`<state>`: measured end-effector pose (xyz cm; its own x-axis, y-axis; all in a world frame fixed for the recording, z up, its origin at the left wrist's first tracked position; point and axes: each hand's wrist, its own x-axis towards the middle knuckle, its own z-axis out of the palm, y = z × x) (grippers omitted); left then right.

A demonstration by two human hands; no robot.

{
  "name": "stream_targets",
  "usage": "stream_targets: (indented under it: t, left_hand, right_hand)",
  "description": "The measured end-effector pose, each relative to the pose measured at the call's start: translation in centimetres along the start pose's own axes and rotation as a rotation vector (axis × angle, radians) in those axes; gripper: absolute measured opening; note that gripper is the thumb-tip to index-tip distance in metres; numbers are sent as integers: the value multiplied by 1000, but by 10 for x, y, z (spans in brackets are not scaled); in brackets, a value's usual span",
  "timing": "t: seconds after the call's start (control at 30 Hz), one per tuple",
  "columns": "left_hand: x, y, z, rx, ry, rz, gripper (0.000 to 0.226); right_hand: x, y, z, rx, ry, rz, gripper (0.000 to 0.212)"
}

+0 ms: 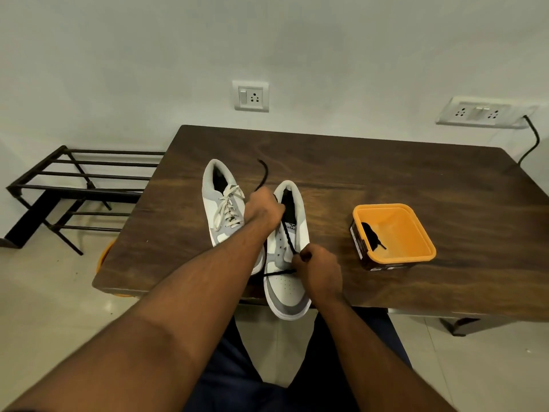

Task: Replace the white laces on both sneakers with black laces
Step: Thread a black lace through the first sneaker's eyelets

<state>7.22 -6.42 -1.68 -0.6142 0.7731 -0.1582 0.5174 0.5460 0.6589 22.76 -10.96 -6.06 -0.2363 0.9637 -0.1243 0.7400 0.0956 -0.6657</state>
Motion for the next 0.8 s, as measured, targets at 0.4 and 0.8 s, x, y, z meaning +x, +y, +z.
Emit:
stream_targets:
  t: [0.4, 0.8]
  left_hand:
    - [-66, -61, 13, -213, -218, 55, 24]
    - [-120, -81, 36, -560, 185, 68, 7]
  right_hand:
    - [12, 15, -12, -41, 94, -19, 17]
    - [14, 25, -10, 172, 113, -64, 16]
